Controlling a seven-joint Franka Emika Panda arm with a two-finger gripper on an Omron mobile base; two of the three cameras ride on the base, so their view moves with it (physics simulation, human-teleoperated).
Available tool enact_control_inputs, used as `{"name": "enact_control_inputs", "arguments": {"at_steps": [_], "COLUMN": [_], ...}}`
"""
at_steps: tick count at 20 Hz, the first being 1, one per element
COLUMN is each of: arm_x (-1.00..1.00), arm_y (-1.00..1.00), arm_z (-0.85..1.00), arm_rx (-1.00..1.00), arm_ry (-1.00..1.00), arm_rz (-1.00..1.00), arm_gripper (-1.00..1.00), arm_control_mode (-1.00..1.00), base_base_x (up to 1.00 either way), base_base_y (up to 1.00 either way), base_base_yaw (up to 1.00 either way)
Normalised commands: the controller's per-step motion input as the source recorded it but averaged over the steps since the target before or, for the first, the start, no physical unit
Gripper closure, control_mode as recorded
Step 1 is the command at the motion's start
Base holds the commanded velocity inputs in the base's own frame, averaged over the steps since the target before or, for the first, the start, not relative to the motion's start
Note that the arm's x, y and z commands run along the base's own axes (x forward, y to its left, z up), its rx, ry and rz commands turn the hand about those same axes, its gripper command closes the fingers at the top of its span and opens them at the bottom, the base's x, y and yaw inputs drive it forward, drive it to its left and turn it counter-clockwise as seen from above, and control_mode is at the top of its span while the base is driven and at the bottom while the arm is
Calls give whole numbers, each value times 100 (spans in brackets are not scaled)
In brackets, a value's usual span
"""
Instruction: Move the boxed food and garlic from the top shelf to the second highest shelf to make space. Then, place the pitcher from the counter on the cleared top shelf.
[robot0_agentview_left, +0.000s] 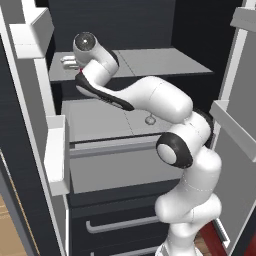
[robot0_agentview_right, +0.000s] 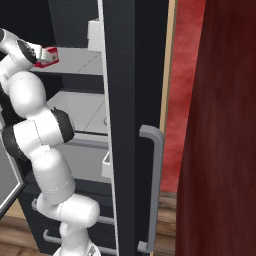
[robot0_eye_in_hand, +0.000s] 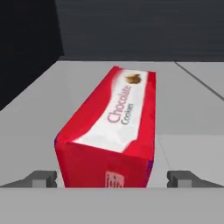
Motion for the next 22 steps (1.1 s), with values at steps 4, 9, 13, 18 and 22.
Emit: {"name": "enact_control_inputs", "arguments": {"at_steps": [4, 9, 13, 18, 22], "arm_x": [33, 28, 6, -17, -39], "arm_y": [0, 0, -1, -24, -41], "arm_z": [0, -7, -21, -49, -45], "arm_rx": [0, 0, 0, 0, 0], "arm_ry": [0, 0, 0, -11, -18], "arm_rz": [-1, -1, -4, -13, -17], "arm_gripper": [-100, 100, 100, 100, 100], "arm_control_mode": [-100, -100, -100, -100, -100], "base_base_x": [0, 0, 0, 0, 0], "base_base_y": [0, 0, 0, 0, 0], "base_base_yaw": [0, 0, 0, 0, 0]}}
